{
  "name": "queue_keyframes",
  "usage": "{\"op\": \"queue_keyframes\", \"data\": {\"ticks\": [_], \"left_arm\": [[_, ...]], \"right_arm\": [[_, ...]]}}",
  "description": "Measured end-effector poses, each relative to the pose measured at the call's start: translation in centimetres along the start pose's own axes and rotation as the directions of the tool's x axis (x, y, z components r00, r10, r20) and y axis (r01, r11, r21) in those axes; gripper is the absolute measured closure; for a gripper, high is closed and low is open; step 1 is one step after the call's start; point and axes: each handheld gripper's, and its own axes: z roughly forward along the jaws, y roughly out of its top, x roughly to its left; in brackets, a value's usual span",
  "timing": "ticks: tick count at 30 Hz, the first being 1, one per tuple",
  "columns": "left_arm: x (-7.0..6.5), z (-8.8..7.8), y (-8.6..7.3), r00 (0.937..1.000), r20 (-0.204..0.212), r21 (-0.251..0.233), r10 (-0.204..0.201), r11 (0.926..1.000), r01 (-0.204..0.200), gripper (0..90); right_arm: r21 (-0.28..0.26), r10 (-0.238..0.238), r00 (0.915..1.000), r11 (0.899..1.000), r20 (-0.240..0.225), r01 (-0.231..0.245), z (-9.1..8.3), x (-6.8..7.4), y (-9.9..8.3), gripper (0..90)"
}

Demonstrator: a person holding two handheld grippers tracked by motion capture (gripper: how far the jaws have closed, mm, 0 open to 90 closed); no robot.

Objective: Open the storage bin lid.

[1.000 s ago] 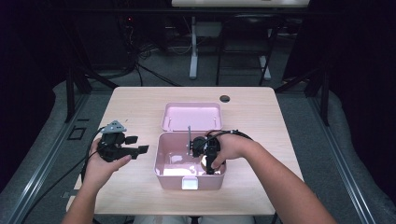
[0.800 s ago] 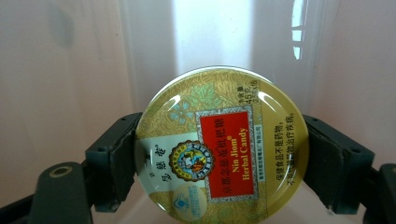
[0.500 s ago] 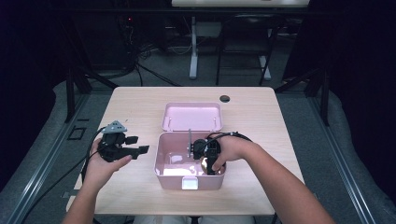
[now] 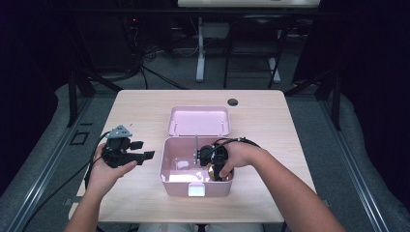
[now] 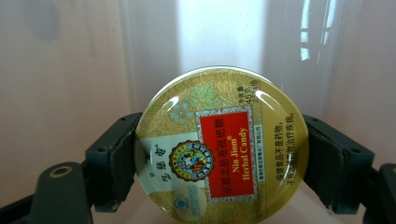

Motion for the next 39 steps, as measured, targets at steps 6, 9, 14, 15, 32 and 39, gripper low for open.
{"op": "queue_keyframes", "data": {"ticks": [6, 9, 14, 15, 32, 39], "left_arm": [[0.0, 0.0, -0.1, 1.0, 0.0, -0.001, -0.001, 1.0, 0.001, 36.6], [0.0, 0.0, 0.0, 1.0, -0.001, 0.001, 0.0, 1.0, 0.0, 36.5], [0.0, 0.1, 0.0, 1.0, 0.0, 0.0, 0.001, 1.0, -0.001, 36.5], [0.0, 0.1, 0.0, 1.0, 0.0, 0.0, 0.001, 1.0, -0.001, 36.5], [0.0, 0.1, 0.0, 1.0, -0.001, -0.001, 0.001, 1.0, -0.001, 36.6], [0.0, 0.1, 0.0, 1.0, 0.001, 0.002, -0.002, 1.0, 0.002, 36.5]], "right_arm": [[-0.006, -0.003, 1.0, 1.0, -0.009, 0.003, 0.5, 0.0, -0.1, 20.0], [-0.007, -0.005, 0.9999, 1.0, -0.012, 0.005, 0.8, 0.0, -0.1, 20.0], [-0.012, -0.002, 0.9999, 1.0, -0.014, 0.002, 0.8, 0.0, -0.1, 20.0], [-0.013, -0.002, 0.9999, 1.0, -0.015, 0.001, 0.8, 0.0, -0.1, 20.0], [-0.009, -0.007, 0.9999, 1.0, -0.01, 0.007, 1.4, -0.1, -0.1, 20.0], [-0.014, -0.001, 1.0, 1.0, -0.01, 0.001, 1.4, -0.2, -0.1, 20.0]]}}
